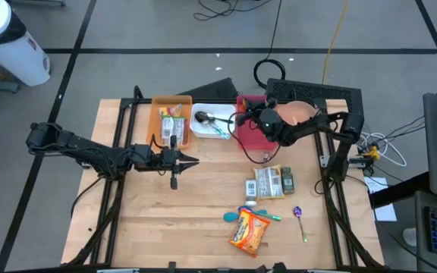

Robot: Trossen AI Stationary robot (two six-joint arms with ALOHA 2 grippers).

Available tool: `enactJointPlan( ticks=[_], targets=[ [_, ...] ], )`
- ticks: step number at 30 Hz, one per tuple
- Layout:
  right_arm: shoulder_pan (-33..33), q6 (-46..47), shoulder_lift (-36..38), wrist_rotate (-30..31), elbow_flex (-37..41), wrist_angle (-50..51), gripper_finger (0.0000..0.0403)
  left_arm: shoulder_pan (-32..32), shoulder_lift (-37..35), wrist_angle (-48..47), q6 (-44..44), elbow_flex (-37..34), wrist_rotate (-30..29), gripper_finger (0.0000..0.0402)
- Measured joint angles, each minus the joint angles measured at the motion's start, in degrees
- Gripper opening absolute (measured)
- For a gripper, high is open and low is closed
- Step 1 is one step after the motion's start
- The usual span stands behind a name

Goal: Pick & Place Food Item
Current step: Put the orange seasoning pack into the red bin

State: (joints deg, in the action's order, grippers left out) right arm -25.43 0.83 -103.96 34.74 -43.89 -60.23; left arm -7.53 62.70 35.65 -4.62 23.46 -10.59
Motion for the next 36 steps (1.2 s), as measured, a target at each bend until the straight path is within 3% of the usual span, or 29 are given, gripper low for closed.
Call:
enactJointPlan(
  ticks=[18, 36],
  targets=[
    [-0.8, 1.4, -5.5, 5.7, -3.1, 2.2, 0.0000, 0.0, 0.0, -0.5, 0.2, 0.0, 0.0, 0.0047],
    [-2.0, 1.5, -5.5, 5.7, -3.4, 0.6, 0.0000, 0.0, 0.0, -0.5, 0.0, 0.0, 0.0, 0.0047]
  ],
)
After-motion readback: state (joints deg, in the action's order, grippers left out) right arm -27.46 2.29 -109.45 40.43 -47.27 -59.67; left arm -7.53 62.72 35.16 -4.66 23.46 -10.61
